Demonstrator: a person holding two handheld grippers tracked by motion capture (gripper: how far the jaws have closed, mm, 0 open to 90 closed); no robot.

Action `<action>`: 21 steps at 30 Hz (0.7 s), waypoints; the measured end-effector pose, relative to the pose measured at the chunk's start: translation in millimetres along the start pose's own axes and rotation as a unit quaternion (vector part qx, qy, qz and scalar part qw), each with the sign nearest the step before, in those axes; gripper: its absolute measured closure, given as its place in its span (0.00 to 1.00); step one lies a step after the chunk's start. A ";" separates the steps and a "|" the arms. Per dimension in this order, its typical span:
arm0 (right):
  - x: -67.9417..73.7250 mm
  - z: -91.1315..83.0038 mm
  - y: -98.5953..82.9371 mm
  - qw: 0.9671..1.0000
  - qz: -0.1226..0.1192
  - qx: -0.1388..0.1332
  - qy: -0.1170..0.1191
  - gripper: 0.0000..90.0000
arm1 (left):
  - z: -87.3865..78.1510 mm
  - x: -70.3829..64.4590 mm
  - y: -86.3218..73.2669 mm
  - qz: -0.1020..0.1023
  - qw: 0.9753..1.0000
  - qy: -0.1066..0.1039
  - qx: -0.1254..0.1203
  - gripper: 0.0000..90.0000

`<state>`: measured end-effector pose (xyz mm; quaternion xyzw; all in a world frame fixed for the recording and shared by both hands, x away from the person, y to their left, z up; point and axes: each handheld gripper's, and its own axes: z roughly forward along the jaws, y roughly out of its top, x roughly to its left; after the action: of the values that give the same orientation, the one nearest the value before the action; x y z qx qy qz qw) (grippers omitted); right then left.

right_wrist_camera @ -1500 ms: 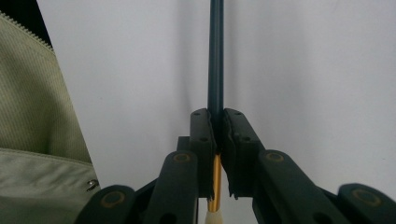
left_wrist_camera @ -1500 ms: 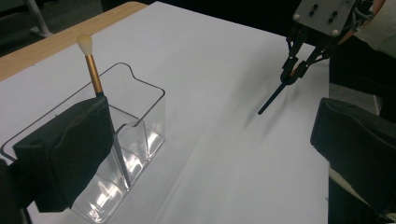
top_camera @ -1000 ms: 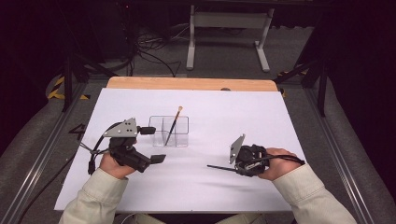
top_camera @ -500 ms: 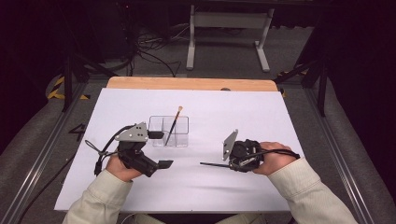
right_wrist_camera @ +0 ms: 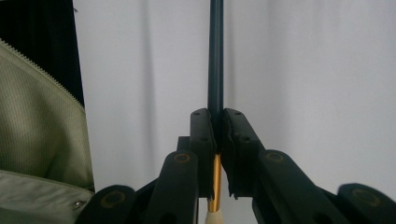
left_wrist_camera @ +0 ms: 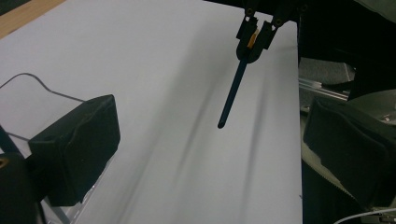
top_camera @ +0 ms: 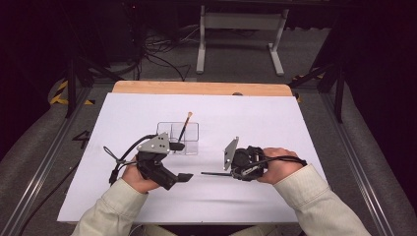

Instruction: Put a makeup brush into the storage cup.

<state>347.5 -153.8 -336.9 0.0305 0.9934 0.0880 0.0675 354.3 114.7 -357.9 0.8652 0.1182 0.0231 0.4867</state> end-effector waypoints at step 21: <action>5.8 -3.0 20.8 0.999 -0.026 -0.028 -0.003 0.92 | 24.7 -5.1 1.0 0.015 0.998 -0.051 0.026 0.29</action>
<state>342.3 -133.5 -331.0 0.0028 0.9907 0.1141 0.0736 353.4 92.4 -369.6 0.8793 0.0811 -0.0170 0.4691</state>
